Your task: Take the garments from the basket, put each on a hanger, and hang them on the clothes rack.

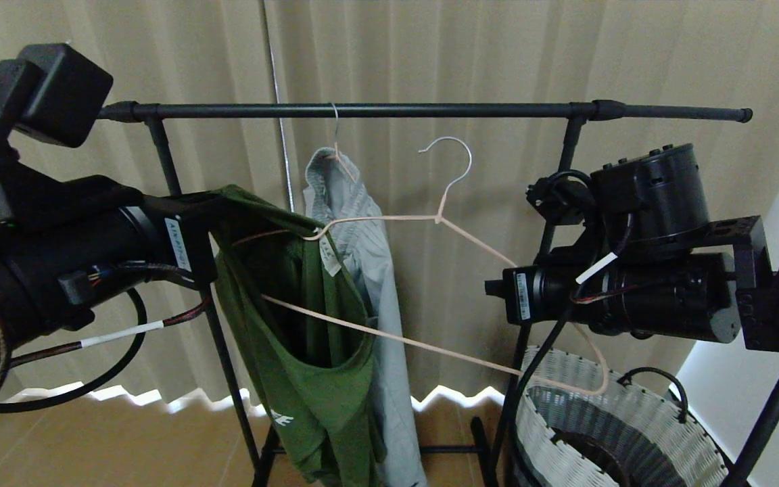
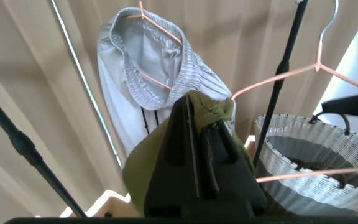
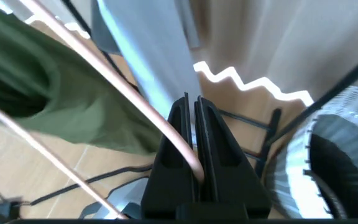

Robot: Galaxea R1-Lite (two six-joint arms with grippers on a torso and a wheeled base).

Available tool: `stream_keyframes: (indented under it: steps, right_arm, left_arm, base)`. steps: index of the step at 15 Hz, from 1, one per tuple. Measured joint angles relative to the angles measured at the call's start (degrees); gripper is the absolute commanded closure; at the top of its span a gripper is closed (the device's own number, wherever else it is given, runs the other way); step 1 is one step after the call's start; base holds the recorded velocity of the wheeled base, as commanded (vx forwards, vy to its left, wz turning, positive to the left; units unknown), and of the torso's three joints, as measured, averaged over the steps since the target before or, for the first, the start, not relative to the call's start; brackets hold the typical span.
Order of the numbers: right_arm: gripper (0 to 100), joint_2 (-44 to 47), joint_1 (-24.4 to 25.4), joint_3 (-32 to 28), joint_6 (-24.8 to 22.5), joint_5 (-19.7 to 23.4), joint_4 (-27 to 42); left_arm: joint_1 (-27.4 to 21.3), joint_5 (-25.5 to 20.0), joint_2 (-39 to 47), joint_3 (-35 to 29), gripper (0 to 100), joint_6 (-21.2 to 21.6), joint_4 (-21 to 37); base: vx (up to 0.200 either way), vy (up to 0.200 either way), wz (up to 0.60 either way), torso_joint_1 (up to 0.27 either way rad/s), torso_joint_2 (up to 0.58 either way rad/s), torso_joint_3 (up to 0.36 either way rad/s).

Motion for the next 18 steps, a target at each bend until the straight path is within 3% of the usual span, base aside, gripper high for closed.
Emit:
stream_keyframes:
  steps: [7, 10, 12, 18]
  right_arm:
    - [100, -1.5, -0.8, 0.4, -0.4, -0.8, 0.3]
    - [100, -1.8, -0.8, 0.3, -0.7, -3.6, 1.2]
    - [100, -1.5, -0.8, 0.0, -1.3, -5.5, 1.2]
    - [100, 3.2, -0.5, -5.0, -4.4, -11.3, 1.0]
  left_arm:
    - [0.6, 0.6, -0.3, -1.1, 100, 1.6, 0.4]
    - [3.6, 0.9, -0.1, -1.2, 100, 5.1, 0.3]
    - [3.9, 0.9, 0.0, -0.7, 100, 5.2, 0.3]
    - [-3.7, 0.8, 1.5, -0.7, 100, 4.6, 0.0]
  base:
    - [0.0, 0.0, 0.0, 0.0, 0.0, 0.0]
    - [0.0, 0.0, 0.0, 0.0, 0.0, 0.0]
    - [0.0, 0.0, 0.0, 0.0, 0.0, 0.0]
    - [0.0, 0.0, 0.0, 0.0, 0.0, 0.0]
